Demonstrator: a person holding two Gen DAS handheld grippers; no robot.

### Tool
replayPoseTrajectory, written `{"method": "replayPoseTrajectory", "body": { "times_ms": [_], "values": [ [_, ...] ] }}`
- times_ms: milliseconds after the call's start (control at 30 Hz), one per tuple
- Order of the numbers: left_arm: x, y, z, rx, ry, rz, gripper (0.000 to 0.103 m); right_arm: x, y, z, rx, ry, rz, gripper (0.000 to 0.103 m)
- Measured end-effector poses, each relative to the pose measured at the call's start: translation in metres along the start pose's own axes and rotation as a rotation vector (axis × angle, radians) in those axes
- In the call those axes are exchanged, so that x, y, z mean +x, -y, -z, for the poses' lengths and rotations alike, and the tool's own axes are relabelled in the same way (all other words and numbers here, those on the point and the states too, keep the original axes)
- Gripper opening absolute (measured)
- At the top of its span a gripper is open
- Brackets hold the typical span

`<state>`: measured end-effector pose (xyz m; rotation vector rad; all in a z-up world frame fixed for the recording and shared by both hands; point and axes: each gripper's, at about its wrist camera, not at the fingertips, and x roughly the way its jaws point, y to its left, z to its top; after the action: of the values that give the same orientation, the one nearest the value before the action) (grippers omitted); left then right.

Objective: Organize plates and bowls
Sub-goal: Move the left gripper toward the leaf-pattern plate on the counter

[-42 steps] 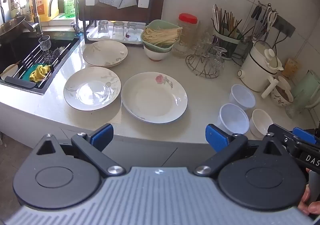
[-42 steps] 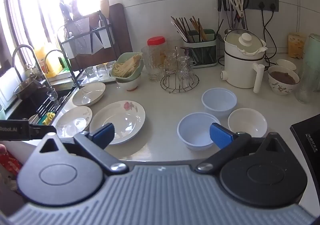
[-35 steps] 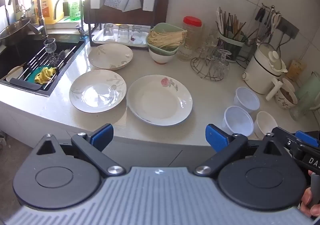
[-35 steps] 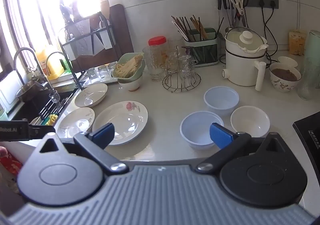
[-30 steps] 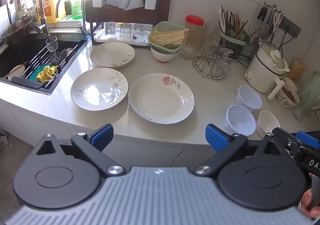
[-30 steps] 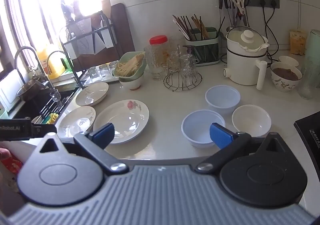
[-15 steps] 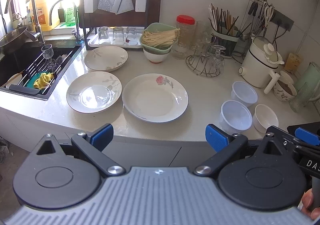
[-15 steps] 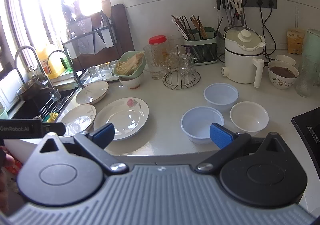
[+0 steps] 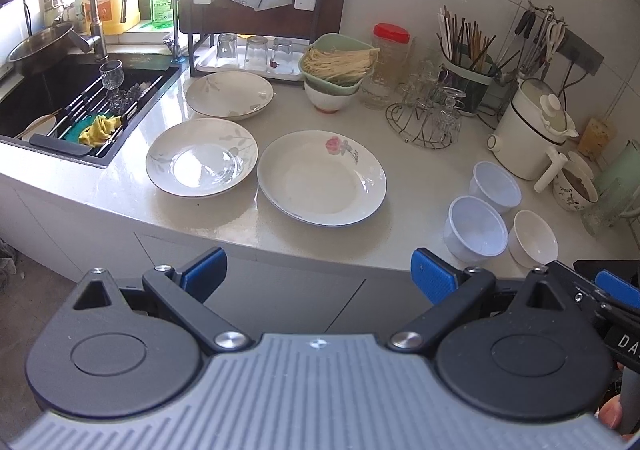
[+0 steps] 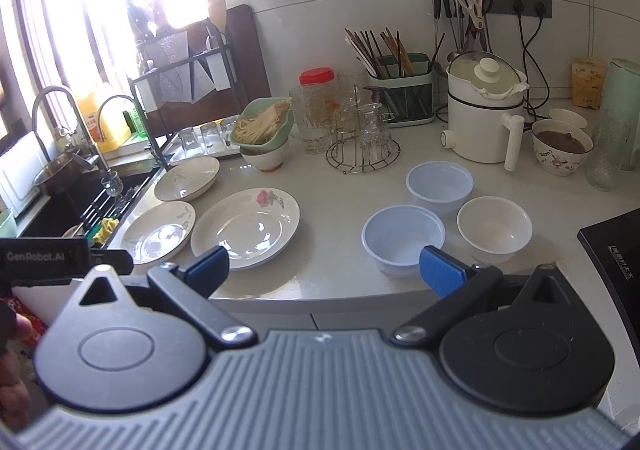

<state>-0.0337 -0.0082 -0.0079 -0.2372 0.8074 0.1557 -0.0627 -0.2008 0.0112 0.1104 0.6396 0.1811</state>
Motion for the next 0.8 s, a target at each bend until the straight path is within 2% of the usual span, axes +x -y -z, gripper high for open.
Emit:
{"method": "replayPoseTrajectory", "body": {
  "times_ms": [133, 333, 800],
  "values": [
    [-0.0051, 0.0054, -0.0017, 0.017, 0.023, -0.016, 0.1, -0.0015, 0.0006, 0.0, 0.003, 0.002, 0.003, 0.103],
    [-0.0036, 0.002, 0.0001, -0.001, -0.014, -0.016, 0.1, -0.0044, -0.0029, -0.0005, -0.014, 0.004, -0.003, 0.103],
    [-0.004, 0.0019, -0.0034, -0.006, -0.03, -0.018, 0.1, -0.0031, -0.0032, 0.0, -0.026, -0.028, -0.014, 0.103]
  ]
}}
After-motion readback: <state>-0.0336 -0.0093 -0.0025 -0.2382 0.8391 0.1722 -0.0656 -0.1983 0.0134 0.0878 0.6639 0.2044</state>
